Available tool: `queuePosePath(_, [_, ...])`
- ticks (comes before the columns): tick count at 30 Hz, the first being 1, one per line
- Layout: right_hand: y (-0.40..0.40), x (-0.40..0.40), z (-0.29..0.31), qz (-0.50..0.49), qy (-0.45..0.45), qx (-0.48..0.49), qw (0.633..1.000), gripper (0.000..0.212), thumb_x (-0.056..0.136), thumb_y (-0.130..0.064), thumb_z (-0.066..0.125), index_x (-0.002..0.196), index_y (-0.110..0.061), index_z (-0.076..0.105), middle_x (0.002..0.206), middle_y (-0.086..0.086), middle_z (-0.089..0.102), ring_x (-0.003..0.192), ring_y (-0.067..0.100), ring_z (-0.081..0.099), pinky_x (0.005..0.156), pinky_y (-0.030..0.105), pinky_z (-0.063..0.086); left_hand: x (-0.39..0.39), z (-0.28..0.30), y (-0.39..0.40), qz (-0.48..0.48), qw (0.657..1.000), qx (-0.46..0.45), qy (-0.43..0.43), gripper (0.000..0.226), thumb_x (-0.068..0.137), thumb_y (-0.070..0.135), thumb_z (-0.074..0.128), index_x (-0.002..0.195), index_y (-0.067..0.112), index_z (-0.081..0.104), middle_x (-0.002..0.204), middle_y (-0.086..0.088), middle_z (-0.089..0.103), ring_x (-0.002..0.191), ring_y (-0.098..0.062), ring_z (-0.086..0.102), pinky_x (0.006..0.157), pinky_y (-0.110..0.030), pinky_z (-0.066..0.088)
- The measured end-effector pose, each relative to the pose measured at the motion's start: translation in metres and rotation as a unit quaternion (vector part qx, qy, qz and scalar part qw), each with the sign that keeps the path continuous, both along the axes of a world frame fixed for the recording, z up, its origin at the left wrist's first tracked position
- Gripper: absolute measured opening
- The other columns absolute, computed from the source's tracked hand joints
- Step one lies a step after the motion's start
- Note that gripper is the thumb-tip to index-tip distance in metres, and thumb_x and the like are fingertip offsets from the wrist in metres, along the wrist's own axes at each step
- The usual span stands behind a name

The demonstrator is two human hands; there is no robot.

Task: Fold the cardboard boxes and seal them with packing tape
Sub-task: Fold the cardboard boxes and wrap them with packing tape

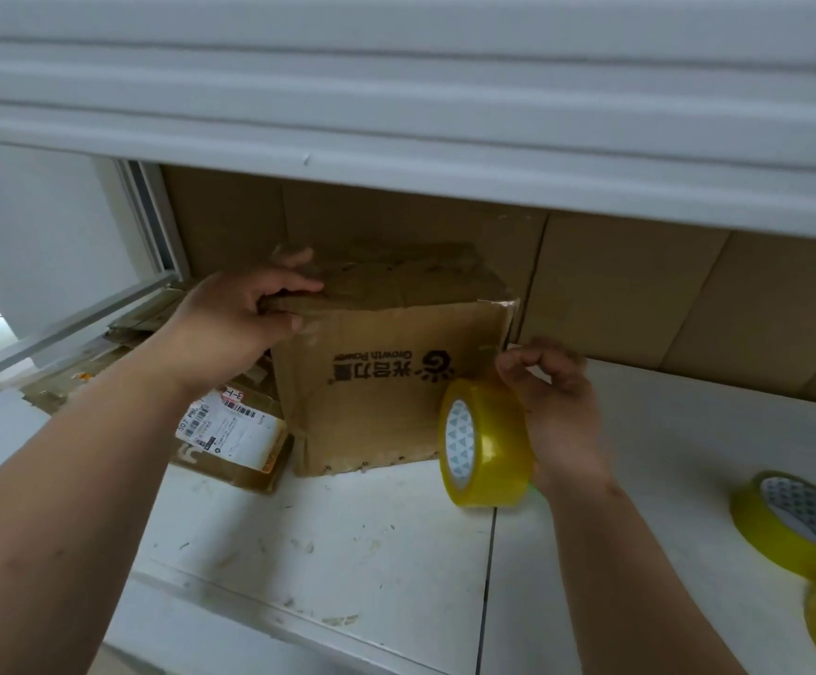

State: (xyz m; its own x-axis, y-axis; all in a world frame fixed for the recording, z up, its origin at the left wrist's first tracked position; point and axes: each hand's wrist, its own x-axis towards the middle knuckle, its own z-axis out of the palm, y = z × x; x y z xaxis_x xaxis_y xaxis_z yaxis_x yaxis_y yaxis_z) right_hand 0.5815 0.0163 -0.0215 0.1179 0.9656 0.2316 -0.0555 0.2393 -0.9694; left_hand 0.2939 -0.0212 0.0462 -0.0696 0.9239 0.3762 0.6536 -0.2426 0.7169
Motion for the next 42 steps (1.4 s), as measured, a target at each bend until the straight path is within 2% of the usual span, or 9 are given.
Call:
queuePosePath(3, [0.001, 0.008, 0.003, 0.028, 0.012, -0.001, 1.000, 0.026, 0.084, -0.013, 0.074, 0.065, -0.031, 0.074, 0.129, -0.021, 0.051, 0.131, 0.007, 0.047, 0.110, 0.044, 0.039, 0.001, 0.000, -0.007, -0.012, 0.999, -0.011, -0.046, 0.049, 0.081, -0.004, 0.072, 0.105, 0.039, 0.068, 0.151, 0.021, 0.040, 0.140, 0.002, 0.034, 0.118, -0.031, 0.030])
queuePosePath(9, [-0.013, 0.007, 0.009, 0.131, 0.091, -0.030, 0.987, 0.023, 0.088, -0.001, 0.066, 0.069, -0.014, 0.066, 0.100, -0.007, 0.075, 0.091, 0.020, 0.068, 0.085, 0.042, 0.054, 0.006, -0.013, -0.020, 0.057, 0.995, 0.058, 0.056, 0.049, 0.088, -0.003, 0.065, 0.116, 0.036, 0.067, 0.151, 0.018, 0.029, 0.135, 0.001, 0.033, 0.102, -0.003, 0.026])
queuePosePath(14, [-0.040, 0.014, 0.007, 0.178, 0.116, -0.034, 0.977, 0.025, 0.081, -0.004, 0.071, 0.061, -0.019, 0.069, 0.117, -0.008, 0.072, 0.095, 0.019, 0.073, 0.070, 0.034, 0.058, 0.014, -0.028, -0.036, 0.202, 0.966, 0.130, 0.097, 0.055, 0.086, -0.012, 0.050, 0.122, 0.025, 0.070, 0.137, 0.001, 0.047, 0.127, -0.018, 0.047, 0.102, -0.019, 0.032])
queuePosePath(20, [-0.077, 0.031, 0.014, 0.245, 0.110, -0.053, 0.962, 0.006, 0.072, -0.019, 0.072, 0.066, -0.017, 0.072, 0.107, 0.007, 0.075, 0.098, 0.021, 0.072, 0.070, 0.030, 0.058, 0.021, -0.023, -0.052, 0.237, 0.959, 0.142, -0.060, 0.062, 0.085, -0.013, 0.045, 0.103, 0.040, 0.072, 0.122, 0.022, 0.054, 0.112, 0.007, 0.045, 0.094, 0.001, 0.032])
queuePosePath(23, [-0.089, 0.035, 0.015, 0.240, 0.069, -0.045, 0.967, 0.007, 0.073, -0.017, 0.072, 0.066, -0.015, 0.072, 0.103, 0.007, 0.075, 0.095, 0.016, 0.072, 0.070, 0.025, 0.056, 0.024, -0.027, -0.054, 0.226, 0.960, 0.095, -0.135, 0.059, 0.087, -0.009, 0.043, 0.106, 0.039, 0.072, 0.122, 0.016, 0.060, 0.111, -0.017, 0.060, 0.099, -0.031, 0.052])
queuePosePath(26, [-0.092, 0.036, 0.011, 0.222, 0.048, -0.049, 0.973, 0.012, 0.081, -0.012, 0.071, 0.069, -0.012, 0.067, 0.105, -0.007, 0.075, 0.101, 0.017, 0.069, 0.078, 0.033, 0.057, 0.026, -0.029, -0.054, 0.215, 0.934, 0.050, -0.282, 0.053, 0.087, 0.004, 0.050, 0.132, 0.031, 0.057, 0.116, 0.005, 0.064, 0.101, -0.020, 0.065, 0.071, -0.022, 0.054])
queuePosePath(28, [-0.093, 0.036, 0.008, 0.230, 0.011, -0.050, 0.972, 0.021, 0.087, -0.007, 0.069, 0.068, -0.014, 0.067, 0.123, -0.012, 0.068, 0.115, 0.012, 0.064, 0.092, 0.036, 0.054, 0.029, -0.033, -0.053, 0.172, 0.917, -0.009, -0.360, 0.059, 0.085, 0.011, 0.059, 0.141, 0.024, 0.046, 0.124, -0.002, 0.063, 0.111, -0.025, 0.063, 0.086, -0.033, 0.054])
queuePosePath(36, [-0.102, 0.031, -0.013, 0.203, -0.086, -0.056, 0.974, 0.026, 0.092, -0.013, 0.067, 0.068, -0.020, 0.065, 0.147, -0.026, 0.039, 0.137, -0.001, 0.036, 0.112, 0.027, 0.034, 0.034, -0.041, -0.059, 0.139, 0.931, -0.110, -0.318, 0.066, 0.096, 0.010, 0.059, 0.145, 0.044, 0.030, 0.122, 0.009, 0.058, 0.110, -0.015, 0.055, 0.093, -0.035, 0.039])
queuePosePath(42, [-0.100, 0.044, -0.003, 0.223, 0.070, -0.057, 0.971, 0.023, 0.088, -0.006, 0.064, 0.067, -0.013, 0.058, 0.123, 0.004, 0.066, 0.106, 0.019, 0.066, 0.095, 0.040, 0.049, 0.034, -0.005, -0.058, 0.160, 0.943, -0.023, -0.293, 0.049, 0.088, 0.019, 0.071, 0.131, 0.037, 0.058, 0.110, 0.011, 0.069, 0.096, -0.014, 0.068, 0.078, -0.033, 0.056])
